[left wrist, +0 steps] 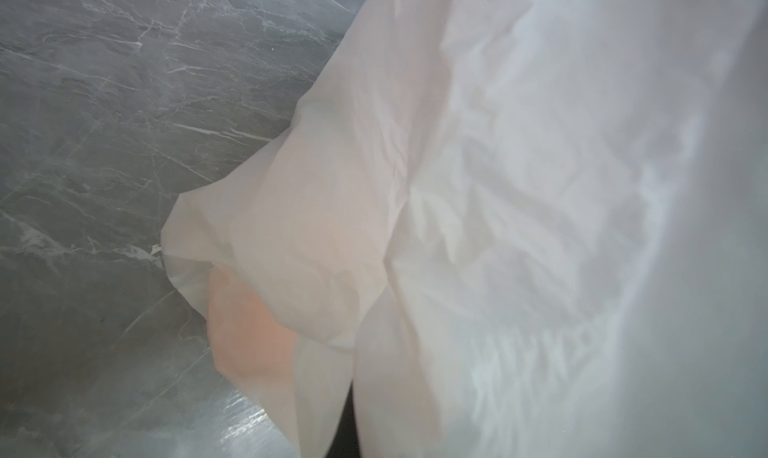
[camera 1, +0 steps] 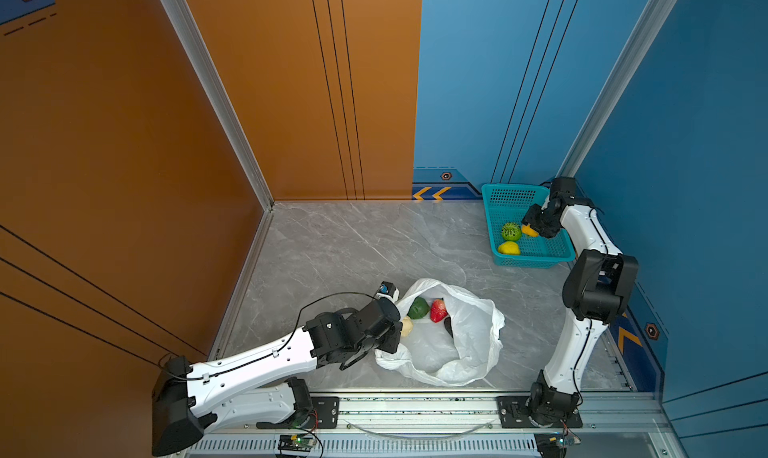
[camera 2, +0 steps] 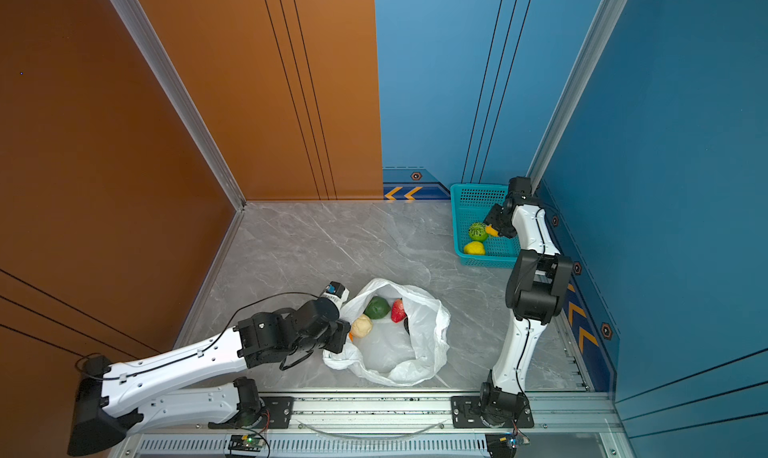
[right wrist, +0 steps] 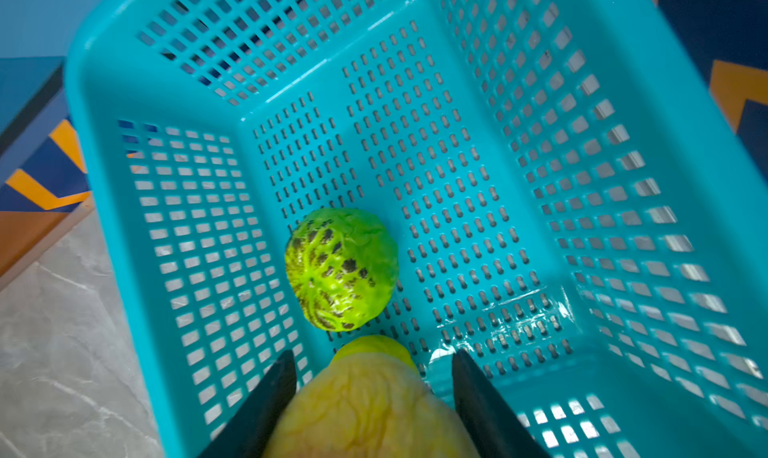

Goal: Untie the knot of the plastic bag and take out the fruit
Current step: 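Lift the mango-like fruit out and carry it over the teal basket, then open the right gripper to drop the mango-like fruit into the basket, then move the right gripper back into the bag toward the remaining fruit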

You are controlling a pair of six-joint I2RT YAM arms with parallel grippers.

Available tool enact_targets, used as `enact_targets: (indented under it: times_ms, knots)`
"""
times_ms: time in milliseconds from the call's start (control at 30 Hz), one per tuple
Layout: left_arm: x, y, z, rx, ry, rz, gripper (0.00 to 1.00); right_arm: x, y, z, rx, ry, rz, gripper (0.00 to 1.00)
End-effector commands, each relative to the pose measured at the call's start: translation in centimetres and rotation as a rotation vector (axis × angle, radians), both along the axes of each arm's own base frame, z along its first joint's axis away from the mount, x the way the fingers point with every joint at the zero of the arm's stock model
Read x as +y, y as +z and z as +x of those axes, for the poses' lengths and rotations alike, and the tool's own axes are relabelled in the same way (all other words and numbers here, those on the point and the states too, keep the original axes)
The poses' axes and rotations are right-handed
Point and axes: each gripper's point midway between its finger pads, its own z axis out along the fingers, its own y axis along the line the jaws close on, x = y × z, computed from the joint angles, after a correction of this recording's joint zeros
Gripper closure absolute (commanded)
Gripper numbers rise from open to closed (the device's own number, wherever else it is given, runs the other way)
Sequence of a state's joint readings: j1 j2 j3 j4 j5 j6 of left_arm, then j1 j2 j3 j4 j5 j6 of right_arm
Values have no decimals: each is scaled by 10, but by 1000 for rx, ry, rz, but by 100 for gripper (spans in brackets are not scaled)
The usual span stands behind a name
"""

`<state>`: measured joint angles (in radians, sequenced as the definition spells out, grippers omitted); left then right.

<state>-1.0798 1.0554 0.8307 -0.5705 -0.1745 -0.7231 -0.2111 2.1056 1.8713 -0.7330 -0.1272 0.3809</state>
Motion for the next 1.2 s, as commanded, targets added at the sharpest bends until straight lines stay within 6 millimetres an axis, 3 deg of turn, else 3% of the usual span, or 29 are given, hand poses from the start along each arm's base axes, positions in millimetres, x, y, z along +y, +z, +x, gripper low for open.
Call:
enact_targets:
  times_ms: [0, 267, 433, 667, 700, 867, 1167]
  knots:
    - [-1, 16, 6, -36, 10, -31, 100, -7, -5, -6, 47, -7, -67, 43]
    - [0, 15, 6, -36, 13, -32, 100, -5, -6, -15, 75, 7, -106, 27]
    - [2, 15, 5, -40, 14, -38, 100, 4, -2, -18, 83, 31, -111, 24]
    - [2, 16, 4, -40, 13, -42, 100, 37, 47, -32, -9, 89, -89, 24]
    - [2, 16, 4, -40, 12, -42, 100, 46, 45, -40, 4, 108, -80, 24]
    - [2, 17, 5, -48, 11, -41, 100, 93, 83, -73, -37, 233, -75, 23]
    - [-2, 20, 6, -56, -2, -46, 100, 192, 146, -184, -83, 515, -46, 22]
